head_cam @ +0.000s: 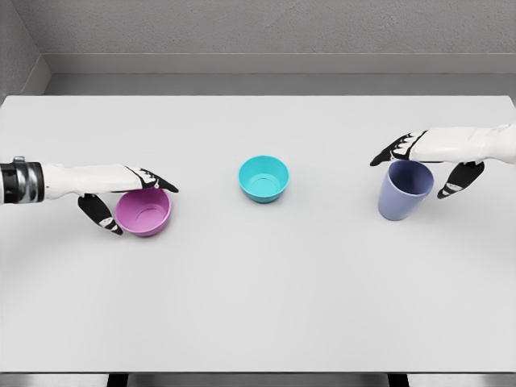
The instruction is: Stacking bowl and cup with both arms
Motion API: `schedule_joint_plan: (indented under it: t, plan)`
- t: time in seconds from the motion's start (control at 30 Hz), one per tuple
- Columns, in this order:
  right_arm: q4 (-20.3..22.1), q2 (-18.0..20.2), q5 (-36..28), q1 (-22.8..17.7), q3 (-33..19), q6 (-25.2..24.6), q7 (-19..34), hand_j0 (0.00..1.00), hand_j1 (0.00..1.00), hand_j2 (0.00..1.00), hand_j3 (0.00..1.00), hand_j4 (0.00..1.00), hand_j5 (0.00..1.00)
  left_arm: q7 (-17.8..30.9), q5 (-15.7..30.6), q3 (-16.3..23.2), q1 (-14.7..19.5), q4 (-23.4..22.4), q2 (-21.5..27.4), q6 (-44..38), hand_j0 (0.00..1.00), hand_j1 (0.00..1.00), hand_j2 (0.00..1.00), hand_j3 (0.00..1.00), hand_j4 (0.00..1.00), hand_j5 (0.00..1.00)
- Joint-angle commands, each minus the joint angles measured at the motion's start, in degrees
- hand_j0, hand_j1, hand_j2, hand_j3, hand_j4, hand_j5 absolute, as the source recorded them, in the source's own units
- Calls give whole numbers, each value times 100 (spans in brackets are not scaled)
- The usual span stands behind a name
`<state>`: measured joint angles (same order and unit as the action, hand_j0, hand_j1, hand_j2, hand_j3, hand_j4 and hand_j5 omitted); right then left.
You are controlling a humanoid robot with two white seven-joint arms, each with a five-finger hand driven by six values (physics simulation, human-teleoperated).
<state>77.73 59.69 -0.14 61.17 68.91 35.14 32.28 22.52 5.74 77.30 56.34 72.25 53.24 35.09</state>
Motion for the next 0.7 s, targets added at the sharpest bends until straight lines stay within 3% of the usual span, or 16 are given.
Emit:
schedule_joint_plan:
  t: [0.0, 0.67]
  plan:
    - [-3, -2, -21, 0, -9, -14, -2, 100, 100, 100, 100, 100, 100, -2, 32, -4, 0, -44, -41, -9, 100, 100, 100, 100, 100, 100]
    - [-3, -72, -13, -105, -35, -14, -2, 100, 100, 100, 100, 100, 100, 16, 24, 31, 0, -62, -77, -9, 100, 100, 100, 100, 100, 100]
